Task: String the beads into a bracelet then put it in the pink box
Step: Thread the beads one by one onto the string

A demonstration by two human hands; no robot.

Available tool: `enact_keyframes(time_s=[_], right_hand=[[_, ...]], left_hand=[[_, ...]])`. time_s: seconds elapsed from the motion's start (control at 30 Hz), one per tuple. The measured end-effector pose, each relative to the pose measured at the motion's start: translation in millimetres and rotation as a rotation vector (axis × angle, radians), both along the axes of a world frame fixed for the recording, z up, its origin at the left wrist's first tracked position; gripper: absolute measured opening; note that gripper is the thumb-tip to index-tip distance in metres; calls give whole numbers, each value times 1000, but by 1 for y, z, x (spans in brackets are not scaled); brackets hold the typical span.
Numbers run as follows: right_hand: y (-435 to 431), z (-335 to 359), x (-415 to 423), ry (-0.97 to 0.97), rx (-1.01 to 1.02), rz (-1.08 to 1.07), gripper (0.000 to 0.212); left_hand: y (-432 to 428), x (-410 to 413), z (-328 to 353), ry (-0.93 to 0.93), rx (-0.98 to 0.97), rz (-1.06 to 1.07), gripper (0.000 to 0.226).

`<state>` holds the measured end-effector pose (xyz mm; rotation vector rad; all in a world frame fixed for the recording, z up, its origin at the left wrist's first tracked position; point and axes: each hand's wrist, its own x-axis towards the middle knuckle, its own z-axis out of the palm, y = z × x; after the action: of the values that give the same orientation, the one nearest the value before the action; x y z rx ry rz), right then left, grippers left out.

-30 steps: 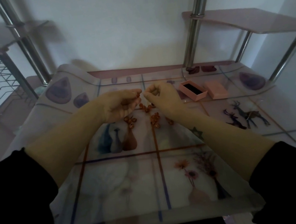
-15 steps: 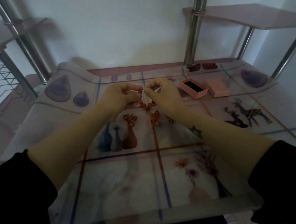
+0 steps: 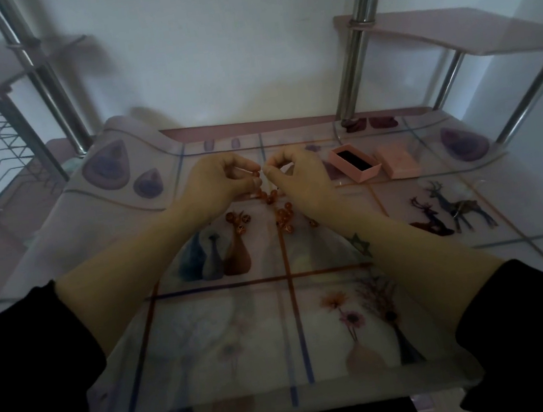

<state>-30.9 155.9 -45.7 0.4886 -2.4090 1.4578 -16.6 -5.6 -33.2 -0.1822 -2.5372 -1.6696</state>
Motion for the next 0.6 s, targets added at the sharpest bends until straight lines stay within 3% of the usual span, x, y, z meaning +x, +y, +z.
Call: enact_keyframes(time_s=[0.6], right_hand=[[2,-4,-3,37,47,-1,9]], left_hand=[[-1,-1,-3,38,-38,1,15]])
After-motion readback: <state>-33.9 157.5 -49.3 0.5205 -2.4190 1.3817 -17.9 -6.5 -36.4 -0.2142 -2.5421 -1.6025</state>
